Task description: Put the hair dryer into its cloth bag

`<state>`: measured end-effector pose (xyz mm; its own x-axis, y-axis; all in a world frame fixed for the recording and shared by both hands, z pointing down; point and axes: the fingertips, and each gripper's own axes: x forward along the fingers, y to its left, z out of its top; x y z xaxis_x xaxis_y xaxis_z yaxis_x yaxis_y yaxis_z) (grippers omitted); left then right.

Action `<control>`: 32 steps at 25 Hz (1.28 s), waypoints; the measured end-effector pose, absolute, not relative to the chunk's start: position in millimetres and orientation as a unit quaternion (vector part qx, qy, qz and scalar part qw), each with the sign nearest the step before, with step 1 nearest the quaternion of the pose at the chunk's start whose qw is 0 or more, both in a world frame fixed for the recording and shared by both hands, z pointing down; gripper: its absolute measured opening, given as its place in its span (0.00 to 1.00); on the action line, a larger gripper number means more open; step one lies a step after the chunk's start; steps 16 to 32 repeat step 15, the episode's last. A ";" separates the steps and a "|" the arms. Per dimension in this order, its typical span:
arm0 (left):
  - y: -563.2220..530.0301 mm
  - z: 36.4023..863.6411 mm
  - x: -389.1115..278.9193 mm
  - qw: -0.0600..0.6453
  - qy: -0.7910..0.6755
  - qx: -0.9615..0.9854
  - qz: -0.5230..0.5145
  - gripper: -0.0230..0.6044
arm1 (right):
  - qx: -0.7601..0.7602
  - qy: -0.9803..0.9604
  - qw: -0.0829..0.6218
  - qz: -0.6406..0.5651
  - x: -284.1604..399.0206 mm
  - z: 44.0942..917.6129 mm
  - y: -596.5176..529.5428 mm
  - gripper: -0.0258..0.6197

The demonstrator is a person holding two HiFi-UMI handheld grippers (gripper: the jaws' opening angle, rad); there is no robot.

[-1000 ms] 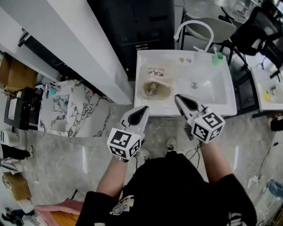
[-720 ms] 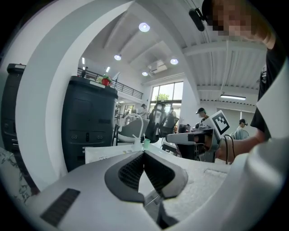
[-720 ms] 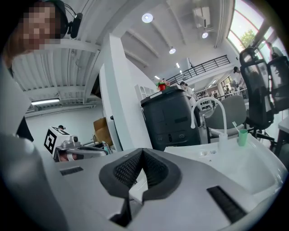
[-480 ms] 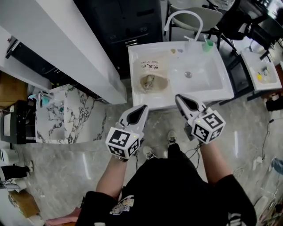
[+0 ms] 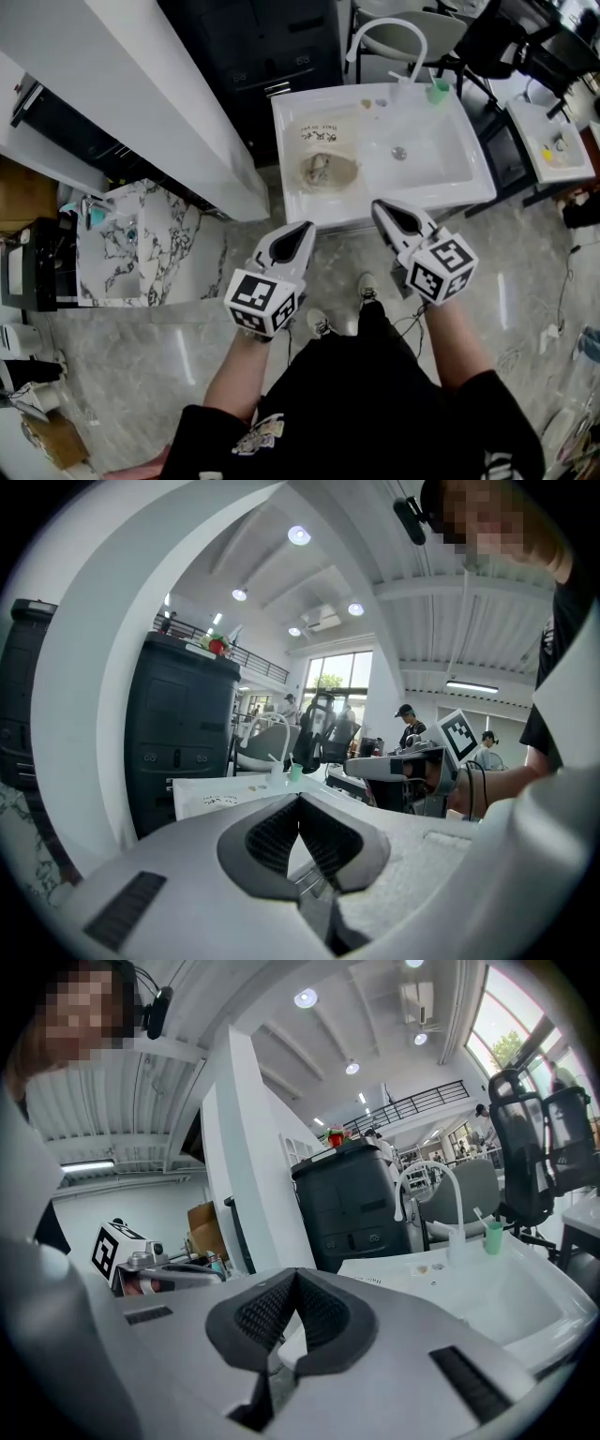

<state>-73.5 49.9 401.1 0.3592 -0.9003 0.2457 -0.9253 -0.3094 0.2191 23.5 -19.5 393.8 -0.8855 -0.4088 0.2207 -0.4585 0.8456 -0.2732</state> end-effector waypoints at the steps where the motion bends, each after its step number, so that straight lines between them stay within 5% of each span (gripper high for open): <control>1: 50.4 400.5 -73.2 0.162 -0.564 0.809 0.038 0.04 | 0.227 -0.957 0.077 0.161 23.7 393.6 -18.9 0.04; 32: 44.9 393.3 -71.6 0.157 -0.565 0.809 0.029 0.04 | 0.224 -0.958 0.072 0.161 23.5 391.2 -24.1 0.04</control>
